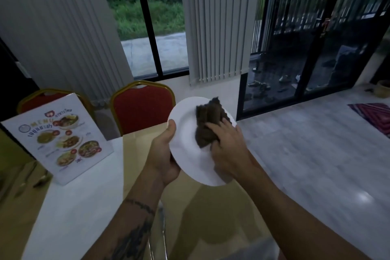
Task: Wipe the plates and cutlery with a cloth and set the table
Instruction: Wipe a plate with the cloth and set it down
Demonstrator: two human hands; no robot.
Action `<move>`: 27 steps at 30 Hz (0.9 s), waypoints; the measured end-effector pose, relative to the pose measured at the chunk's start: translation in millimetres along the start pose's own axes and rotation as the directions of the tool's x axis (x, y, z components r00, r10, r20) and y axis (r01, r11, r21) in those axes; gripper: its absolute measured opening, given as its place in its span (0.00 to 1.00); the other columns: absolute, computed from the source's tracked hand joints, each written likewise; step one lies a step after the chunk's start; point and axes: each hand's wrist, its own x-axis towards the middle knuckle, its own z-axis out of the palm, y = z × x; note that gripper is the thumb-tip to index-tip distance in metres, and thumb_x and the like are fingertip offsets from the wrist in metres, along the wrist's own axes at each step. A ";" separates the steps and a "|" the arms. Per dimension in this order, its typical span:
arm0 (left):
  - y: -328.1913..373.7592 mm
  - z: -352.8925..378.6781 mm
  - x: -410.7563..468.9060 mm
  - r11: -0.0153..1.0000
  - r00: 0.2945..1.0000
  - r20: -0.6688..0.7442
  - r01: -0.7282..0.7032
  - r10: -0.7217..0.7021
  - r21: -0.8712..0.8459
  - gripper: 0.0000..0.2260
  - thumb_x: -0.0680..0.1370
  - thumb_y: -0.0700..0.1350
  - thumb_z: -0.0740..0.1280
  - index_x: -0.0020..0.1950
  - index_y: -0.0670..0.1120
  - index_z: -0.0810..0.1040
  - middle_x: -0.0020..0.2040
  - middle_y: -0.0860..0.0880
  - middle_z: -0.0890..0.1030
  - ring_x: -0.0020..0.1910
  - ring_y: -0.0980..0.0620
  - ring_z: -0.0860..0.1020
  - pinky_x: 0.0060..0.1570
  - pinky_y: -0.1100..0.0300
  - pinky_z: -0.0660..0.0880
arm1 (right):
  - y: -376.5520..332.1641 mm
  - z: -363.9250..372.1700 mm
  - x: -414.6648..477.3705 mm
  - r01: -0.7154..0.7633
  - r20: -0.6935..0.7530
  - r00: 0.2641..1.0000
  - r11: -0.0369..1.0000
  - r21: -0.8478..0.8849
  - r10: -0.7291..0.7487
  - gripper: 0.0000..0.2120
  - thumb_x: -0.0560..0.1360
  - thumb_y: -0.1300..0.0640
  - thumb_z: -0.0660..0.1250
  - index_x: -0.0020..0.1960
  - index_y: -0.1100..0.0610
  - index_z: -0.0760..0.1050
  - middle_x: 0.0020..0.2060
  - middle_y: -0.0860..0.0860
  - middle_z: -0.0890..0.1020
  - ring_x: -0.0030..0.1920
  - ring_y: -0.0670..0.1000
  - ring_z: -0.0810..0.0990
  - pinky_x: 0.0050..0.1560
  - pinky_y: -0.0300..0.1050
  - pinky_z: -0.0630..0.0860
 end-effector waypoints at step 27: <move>-142.3 -116.2 -22.0 0.667 0.744 -0.587 0.616 -0.318 0.420 0.23 0.69 0.36 0.67 0.65 0.41 0.75 0.56 0.40 0.81 0.56 0.37 0.78 0.58 0.39 0.77 | 113.8 32.5 -90.6 -0.749 0.319 0.657 0.637 0.179 0.683 0.15 0.71 0.72 0.62 0.46 0.55 0.81 0.45 0.53 0.81 0.45 0.53 0.81 0.42 0.48 0.83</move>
